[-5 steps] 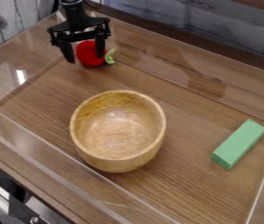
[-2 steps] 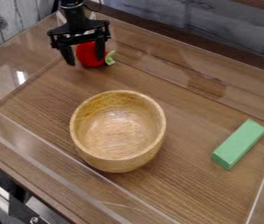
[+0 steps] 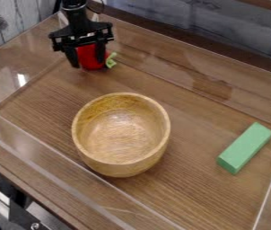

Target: Move the red fruit to the right

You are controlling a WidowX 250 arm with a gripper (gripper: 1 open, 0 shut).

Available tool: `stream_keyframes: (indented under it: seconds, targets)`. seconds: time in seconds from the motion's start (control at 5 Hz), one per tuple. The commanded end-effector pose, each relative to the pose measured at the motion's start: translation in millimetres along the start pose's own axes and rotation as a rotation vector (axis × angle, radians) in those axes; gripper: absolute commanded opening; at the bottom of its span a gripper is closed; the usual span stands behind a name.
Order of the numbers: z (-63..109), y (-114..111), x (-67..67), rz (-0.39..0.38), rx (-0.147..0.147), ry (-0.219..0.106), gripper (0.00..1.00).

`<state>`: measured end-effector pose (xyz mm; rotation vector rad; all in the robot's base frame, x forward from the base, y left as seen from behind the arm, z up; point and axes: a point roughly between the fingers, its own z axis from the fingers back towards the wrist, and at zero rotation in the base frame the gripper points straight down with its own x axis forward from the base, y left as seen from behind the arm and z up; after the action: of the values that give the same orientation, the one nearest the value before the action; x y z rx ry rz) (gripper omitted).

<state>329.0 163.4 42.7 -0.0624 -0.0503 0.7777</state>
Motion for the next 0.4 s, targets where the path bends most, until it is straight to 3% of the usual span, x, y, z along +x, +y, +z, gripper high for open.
stream_keyframes:
  seconds: [0.0,0.2]
  targets:
    - [30.4,-11,3.4,-0.028,-0.027,-0.057,0.00]
    - [51.5,-31,-6.8,-0.071,-0.064,-0.058,0.00]
